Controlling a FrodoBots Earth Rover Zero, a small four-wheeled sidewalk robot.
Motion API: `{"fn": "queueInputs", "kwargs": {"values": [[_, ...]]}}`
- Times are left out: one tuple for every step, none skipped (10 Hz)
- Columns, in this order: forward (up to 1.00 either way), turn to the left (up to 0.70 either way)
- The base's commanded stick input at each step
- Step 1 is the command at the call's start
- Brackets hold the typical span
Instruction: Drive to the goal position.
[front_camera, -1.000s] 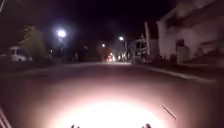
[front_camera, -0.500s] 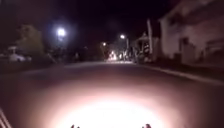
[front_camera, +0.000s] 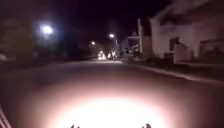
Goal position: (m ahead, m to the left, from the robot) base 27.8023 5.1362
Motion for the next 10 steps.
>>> {"fn": "queueInputs", "kwargs": {"values": [[0.85, -0.32], [0.85, -0.26], [0.85, -0.01], [0.85, 0.0], [0.85, 0.0], [0.85, 0.0], [0.85, -0.05], [0.85, -0.16], [0.85, -0.16], [0.85, -0.11]]}}
